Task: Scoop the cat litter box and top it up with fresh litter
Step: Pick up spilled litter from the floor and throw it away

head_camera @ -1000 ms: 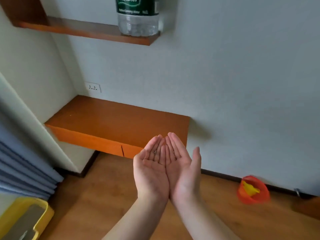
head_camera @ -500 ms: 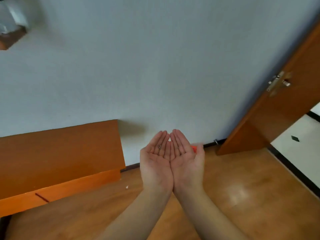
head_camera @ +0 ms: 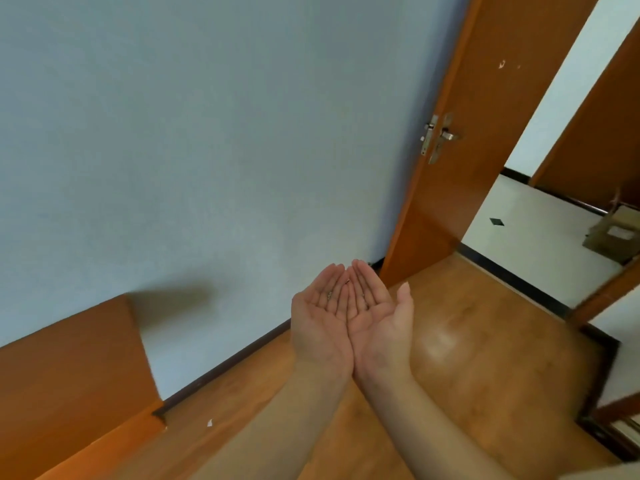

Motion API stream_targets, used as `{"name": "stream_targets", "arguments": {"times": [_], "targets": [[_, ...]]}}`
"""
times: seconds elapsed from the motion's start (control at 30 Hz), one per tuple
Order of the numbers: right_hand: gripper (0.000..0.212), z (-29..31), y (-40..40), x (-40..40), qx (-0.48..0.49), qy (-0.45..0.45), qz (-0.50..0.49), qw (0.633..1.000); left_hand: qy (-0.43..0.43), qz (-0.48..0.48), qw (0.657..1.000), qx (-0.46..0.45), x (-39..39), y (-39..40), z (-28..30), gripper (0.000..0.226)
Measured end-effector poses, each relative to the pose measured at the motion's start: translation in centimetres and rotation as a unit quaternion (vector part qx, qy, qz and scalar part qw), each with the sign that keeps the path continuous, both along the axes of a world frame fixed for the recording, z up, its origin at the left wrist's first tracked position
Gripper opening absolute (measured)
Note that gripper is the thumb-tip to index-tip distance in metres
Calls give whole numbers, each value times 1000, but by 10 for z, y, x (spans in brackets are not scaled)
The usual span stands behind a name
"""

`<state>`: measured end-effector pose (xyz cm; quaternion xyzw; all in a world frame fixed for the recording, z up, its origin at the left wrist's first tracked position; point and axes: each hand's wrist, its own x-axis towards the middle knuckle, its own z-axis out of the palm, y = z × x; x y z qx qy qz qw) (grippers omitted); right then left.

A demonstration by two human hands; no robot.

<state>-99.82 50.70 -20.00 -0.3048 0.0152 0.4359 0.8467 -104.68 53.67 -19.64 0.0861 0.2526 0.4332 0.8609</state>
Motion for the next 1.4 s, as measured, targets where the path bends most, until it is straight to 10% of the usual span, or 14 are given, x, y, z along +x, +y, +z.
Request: {"name": "stream_targets", "arguments": {"times": [0.6, 1.4], "targets": [[64, -49, -5, 267, -43, 3, 43, 998, 12, 47, 997, -55, 264, -8, -42, 41], [61, -42, 196, 425, -16, -7, 67, 998, -17, 77, 997, -5, 421, 189, -59, 40]]}}
